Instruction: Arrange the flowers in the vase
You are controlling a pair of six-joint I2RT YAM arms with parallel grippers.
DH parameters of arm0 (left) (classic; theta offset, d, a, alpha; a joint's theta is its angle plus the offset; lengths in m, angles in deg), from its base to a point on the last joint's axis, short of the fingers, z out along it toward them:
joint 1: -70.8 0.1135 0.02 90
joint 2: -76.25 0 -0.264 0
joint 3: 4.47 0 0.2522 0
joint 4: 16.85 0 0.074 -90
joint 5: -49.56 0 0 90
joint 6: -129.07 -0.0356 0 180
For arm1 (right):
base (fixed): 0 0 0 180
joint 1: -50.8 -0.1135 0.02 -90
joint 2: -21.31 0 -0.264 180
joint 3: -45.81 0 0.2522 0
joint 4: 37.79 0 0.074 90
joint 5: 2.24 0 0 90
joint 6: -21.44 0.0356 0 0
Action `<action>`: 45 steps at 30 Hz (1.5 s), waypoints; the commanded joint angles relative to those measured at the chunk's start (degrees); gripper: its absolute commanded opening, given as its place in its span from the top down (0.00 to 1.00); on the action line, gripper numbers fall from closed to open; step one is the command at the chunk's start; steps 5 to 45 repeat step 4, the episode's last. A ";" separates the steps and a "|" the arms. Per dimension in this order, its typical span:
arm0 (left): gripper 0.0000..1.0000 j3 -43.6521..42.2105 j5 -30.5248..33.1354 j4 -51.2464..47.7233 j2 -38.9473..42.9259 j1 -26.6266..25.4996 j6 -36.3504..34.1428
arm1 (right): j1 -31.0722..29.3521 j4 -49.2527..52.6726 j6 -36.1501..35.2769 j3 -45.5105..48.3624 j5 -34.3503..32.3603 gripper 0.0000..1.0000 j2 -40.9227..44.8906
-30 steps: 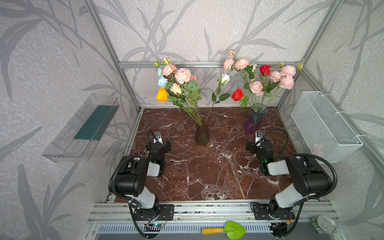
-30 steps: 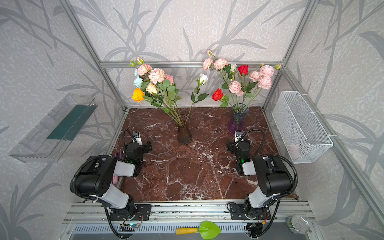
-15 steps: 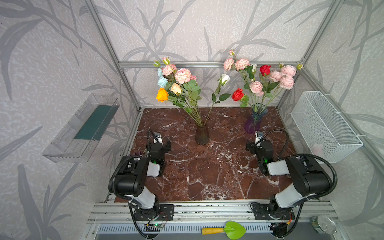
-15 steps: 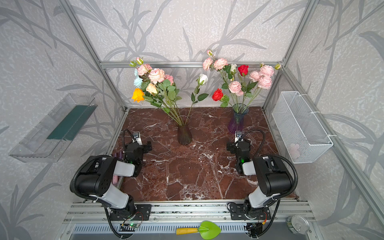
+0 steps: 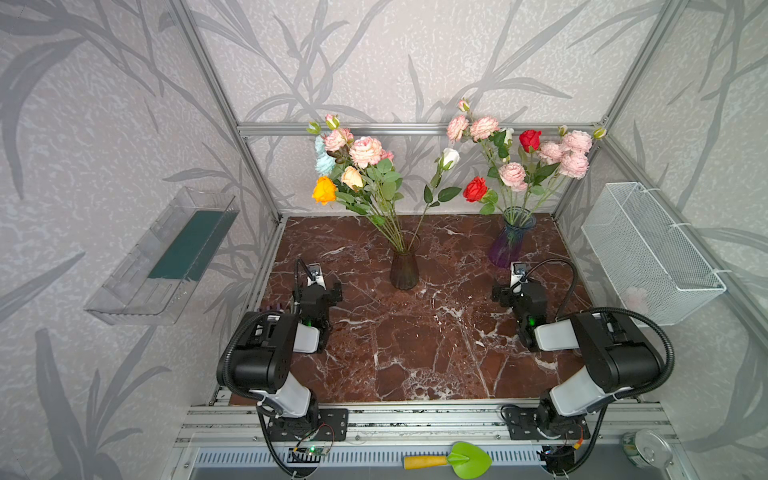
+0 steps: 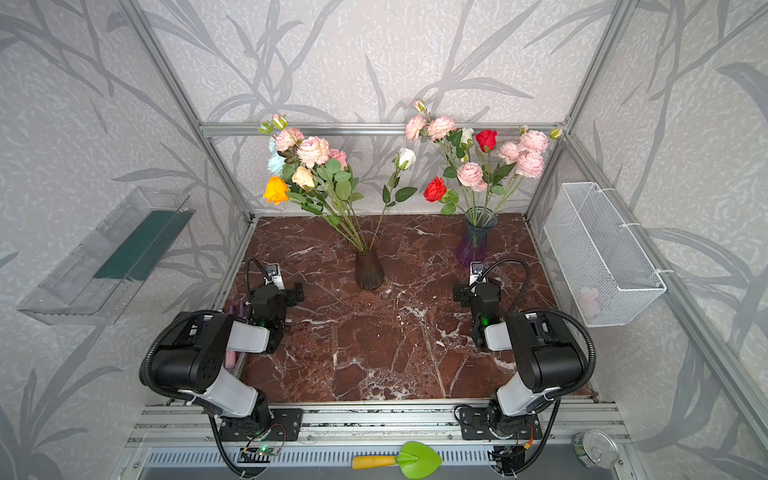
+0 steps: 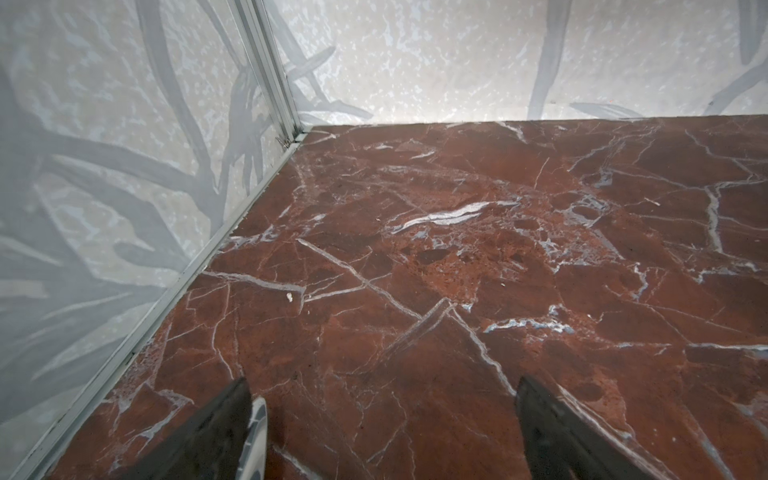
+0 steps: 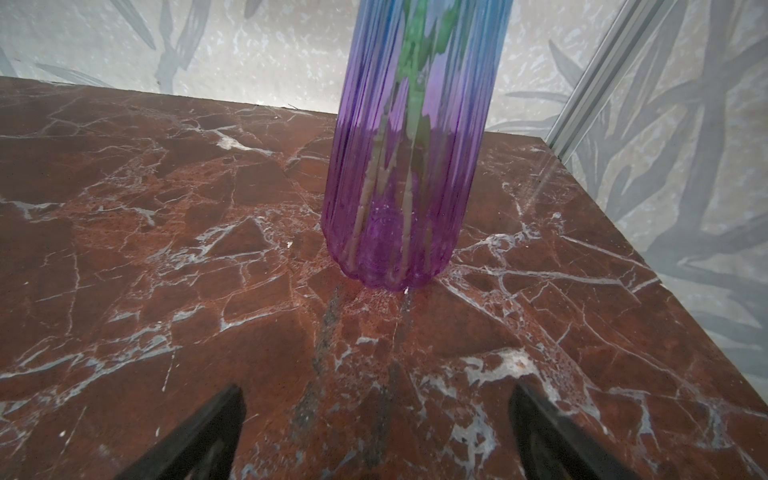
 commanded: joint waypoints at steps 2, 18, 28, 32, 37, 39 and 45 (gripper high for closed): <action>0.01 1.85 -3.81 -2.28 1.31 1.86 1.44 | -0.20 -0.32 -0.40 -0.91 0.26 0.01 0.67; 0.01 1.92 -3.83 -2.81 1.47 1.89 1.53 | -0.21 -0.32 -0.35 -0.87 0.26 0.01 0.67; 0.01 1.92 -3.83 -2.81 1.47 1.89 1.53 | -0.21 -0.32 -0.35 -0.87 0.26 0.01 0.67; 0.01 1.92 -3.83 -2.81 1.47 1.89 1.53 | -0.21 -0.32 -0.35 -0.87 0.26 0.01 0.67; 0.01 1.92 -3.83 -2.81 1.47 1.89 1.53 | -0.21 -0.32 -0.35 -0.87 0.26 0.01 0.67; 0.01 1.92 -3.83 -2.81 1.47 1.89 1.53 | -0.21 -0.32 -0.35 -0.87 0.26 0.01 0.67; 0.01 1.92 -3.83 -2.81 1.47 1.89 1.53 | -0.21 -0.32 -0.35 -0.87 0.26 0.01 0.67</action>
